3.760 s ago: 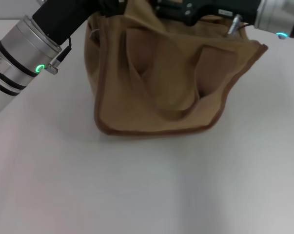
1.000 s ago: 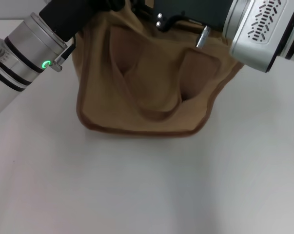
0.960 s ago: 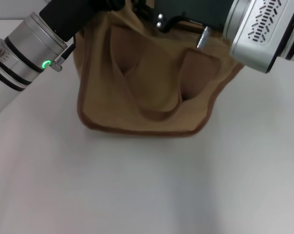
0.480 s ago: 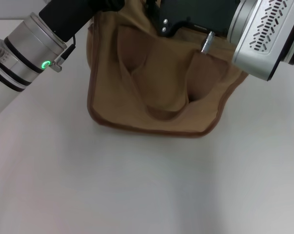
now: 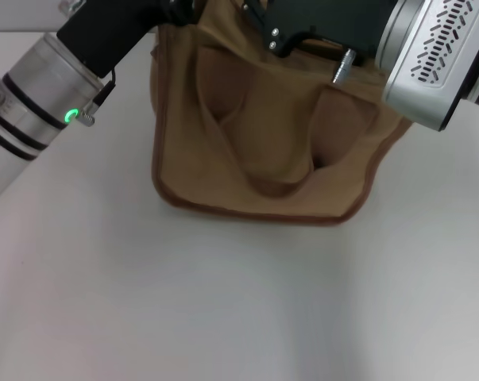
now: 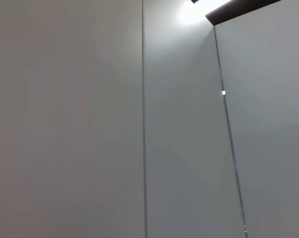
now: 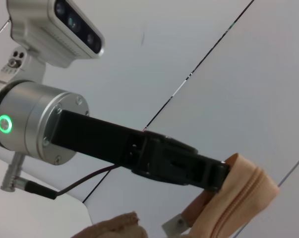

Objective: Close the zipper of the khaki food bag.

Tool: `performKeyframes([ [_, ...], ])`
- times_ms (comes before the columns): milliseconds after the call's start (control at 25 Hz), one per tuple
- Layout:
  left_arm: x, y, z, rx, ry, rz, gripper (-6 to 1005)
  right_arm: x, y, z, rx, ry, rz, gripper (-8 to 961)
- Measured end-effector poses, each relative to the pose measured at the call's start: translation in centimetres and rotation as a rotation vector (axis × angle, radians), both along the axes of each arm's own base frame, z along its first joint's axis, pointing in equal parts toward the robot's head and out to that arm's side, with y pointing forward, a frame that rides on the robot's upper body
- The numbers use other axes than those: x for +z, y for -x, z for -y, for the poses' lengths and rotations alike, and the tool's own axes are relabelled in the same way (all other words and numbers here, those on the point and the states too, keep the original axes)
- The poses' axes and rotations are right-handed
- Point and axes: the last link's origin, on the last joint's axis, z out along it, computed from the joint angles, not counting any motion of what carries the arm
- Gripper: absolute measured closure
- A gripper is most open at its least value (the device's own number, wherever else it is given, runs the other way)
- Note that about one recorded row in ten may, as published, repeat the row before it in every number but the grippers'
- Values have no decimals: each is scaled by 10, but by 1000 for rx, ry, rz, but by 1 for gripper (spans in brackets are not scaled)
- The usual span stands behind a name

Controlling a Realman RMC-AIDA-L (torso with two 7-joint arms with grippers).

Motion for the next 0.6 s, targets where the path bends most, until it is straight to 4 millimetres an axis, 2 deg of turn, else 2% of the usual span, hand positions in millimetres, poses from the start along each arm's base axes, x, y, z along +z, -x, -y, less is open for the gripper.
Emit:
performKeyframes([
  [600,5,45,15,185,-60,38,972,-2,-8,0,-29,-9,13,948],
])
